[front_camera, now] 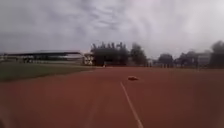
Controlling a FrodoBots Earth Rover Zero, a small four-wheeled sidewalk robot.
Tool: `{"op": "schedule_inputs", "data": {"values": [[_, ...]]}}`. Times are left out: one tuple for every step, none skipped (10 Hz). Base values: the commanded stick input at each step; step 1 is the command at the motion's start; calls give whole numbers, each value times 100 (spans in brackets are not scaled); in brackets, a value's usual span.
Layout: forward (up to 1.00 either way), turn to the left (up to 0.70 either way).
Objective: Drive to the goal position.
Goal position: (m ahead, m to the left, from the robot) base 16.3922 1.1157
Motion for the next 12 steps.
{"op": "schedule_inputs", "data": {"values": [[50, 0], [50, 0], [50, 0], [50, 0], [50, 0], [50, 0], [50, 0], [50, 0], [50, 0], [50, 0], [50, 0], [50, 0]]}}
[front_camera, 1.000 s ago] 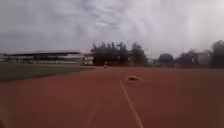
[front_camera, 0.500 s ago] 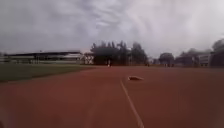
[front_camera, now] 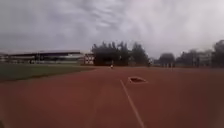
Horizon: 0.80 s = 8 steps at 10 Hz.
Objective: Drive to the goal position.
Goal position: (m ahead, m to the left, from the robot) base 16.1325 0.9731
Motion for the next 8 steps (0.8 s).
{"op": "schedule_inputs", "data": {"values": [[50, 0], [50, 0], [50, 0], [50, 0], [50, 0], [50, 0], [50, 0], [50, 0]]}}
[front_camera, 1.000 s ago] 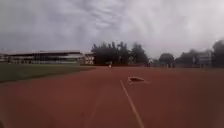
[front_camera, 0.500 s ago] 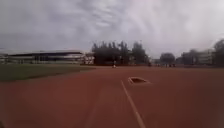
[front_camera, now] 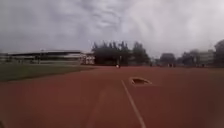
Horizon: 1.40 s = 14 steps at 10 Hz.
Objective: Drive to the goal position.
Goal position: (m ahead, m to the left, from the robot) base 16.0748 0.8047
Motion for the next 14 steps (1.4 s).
{"op": "schedule_inputs", "data": {"values": [[50, 0], [50, 0], [50, 0], [50, 0], [50, 0], [50, 0], [50, 0], [50, 0], [50, 0], [50, 0], [50, 0], [50, 0], [50, 0], [50, 0]]}}
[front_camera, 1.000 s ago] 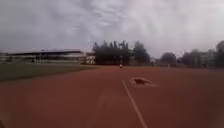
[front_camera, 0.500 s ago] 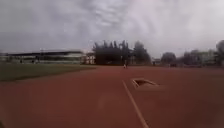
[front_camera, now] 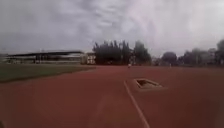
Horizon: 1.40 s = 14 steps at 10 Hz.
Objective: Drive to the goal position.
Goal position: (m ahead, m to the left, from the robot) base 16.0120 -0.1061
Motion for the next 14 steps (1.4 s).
{"op": "schedule_inputs", "data": {"values": [[50, 0], [50, 0], [50, 0], [50, 0], [50, 0], [50, 0], [50, 0], [50, 0], [50, 0], [50, 0], [50, 0], [50, 0], [50, 0], [50, 0]]}}
